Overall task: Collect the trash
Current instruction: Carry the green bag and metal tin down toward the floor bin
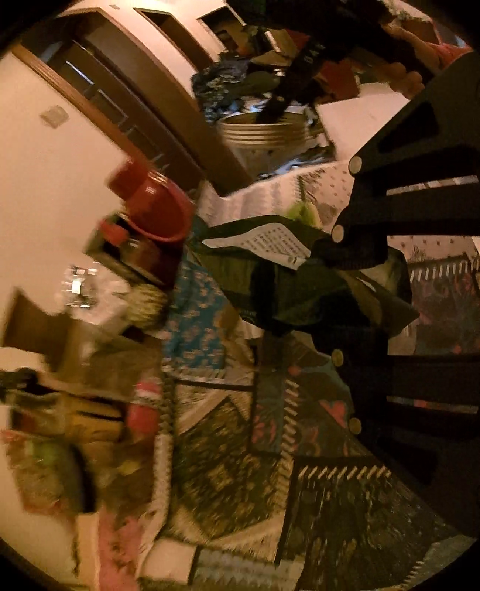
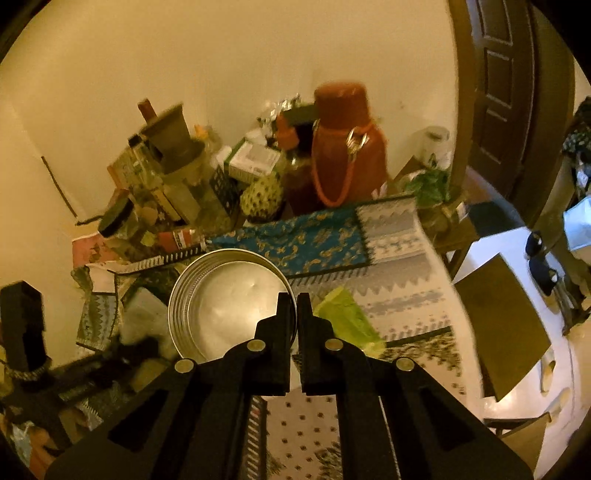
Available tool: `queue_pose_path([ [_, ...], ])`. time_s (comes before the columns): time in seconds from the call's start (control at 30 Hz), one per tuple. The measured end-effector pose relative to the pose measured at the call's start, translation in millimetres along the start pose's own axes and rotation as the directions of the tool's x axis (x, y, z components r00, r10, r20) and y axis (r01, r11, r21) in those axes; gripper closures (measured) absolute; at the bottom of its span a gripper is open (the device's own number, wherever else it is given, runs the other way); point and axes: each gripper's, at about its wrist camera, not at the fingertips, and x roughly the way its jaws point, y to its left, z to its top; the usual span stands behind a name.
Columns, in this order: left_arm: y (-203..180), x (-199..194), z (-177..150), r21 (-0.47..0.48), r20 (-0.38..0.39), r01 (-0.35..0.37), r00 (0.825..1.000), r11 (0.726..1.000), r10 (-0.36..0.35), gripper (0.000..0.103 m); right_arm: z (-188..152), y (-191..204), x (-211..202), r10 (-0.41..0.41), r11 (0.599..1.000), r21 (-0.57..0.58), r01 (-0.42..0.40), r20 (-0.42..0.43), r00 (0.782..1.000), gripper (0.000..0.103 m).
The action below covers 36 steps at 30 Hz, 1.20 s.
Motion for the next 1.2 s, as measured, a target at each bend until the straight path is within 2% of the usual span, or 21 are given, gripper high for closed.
queue_pose_path([
  [0.17, -28.5, -54.2, -1.4, 0.01, 0.137, -0.043, 0.99, 0.999, 0.041, 0.082, -0.5, -9.3, -52.1, 0.013, 1.0, -0.028, -0.011, 0.084, 0.996, 0.1],
  [0.37, -79.2, -123.0, -29.8, 0.006, 0.305, -0.095, 0.948, 0.995, 0.089, 0.082, -7.8, -24.1, -116.0, 0.05, 0.996, -0.078, -0.036, 0.178, 0.983, 0.1],
  [0.57, -129.5, -173.6, -76.5, -0.014, 0.408, -0.118, 0.906, 0.993, 0.114, 0.082, -19.1, -37.2, -166.0, 0.109, 0.986, -0.145, -0.077, 0.227, 0.968, 0.1],
  [0.8, -162.5, -217.7, -121.1, 0.003, 0.466, -0.188, 0.869, 0.982, 0.164, 0.082, -38.4, -35.6, -207.2, 0.169, 0.971, -0.209, -0.116, 0.256, 0.952, 0.1],
  [0.97, -172.0, -240.5, -143.5, 0.037, 0.489, -0.203, 0.858, 0.979, 0.159, 0.082, -55.6, -29.8, -231.2, 0.186, 0.966, -0.224, -0.125, 0.275, 0.943, 0.1],
  [1.2, -168.2, -264.3, -172.2, 0.096, 0.492, -0.181, 0.864, 0.979, 0.111, 0.082, -89.0, -17.8, -255.1, 0.162, 0.972, -0.21, -0.103, 0.289, 0.943, 0.1],
])
